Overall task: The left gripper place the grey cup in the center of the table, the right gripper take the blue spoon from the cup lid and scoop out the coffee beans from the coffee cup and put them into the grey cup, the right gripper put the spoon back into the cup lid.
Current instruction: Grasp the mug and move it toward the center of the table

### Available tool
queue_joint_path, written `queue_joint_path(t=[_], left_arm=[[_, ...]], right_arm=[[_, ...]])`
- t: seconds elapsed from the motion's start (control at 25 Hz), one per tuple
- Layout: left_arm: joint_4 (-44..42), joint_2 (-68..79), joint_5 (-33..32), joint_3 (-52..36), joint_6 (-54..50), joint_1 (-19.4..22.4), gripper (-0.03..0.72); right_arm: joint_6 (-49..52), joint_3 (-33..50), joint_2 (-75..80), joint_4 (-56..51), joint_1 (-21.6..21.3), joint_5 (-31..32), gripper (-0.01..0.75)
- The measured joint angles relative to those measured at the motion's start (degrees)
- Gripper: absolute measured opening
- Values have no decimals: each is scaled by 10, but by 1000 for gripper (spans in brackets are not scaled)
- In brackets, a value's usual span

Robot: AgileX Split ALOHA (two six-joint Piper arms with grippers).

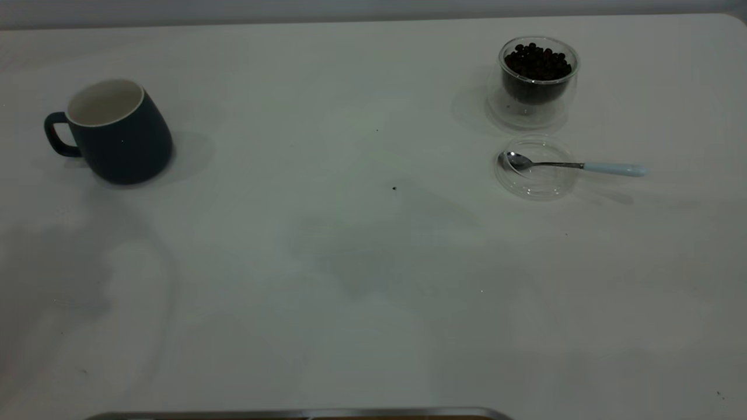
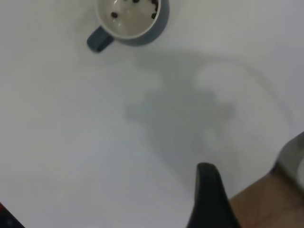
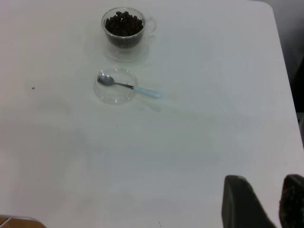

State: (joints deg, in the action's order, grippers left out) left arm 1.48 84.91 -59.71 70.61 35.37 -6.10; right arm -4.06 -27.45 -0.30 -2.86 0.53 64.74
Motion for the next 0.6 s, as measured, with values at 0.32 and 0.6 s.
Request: queue_joint_path(t=[0.32,0.6], left_arm=[[-60,204,1,108,135,0,555],[-177,295,32,123,155,0,555]], right_arm=[[0,0,0,0,0,0,238],[0,0,0,0,0,0,238]])
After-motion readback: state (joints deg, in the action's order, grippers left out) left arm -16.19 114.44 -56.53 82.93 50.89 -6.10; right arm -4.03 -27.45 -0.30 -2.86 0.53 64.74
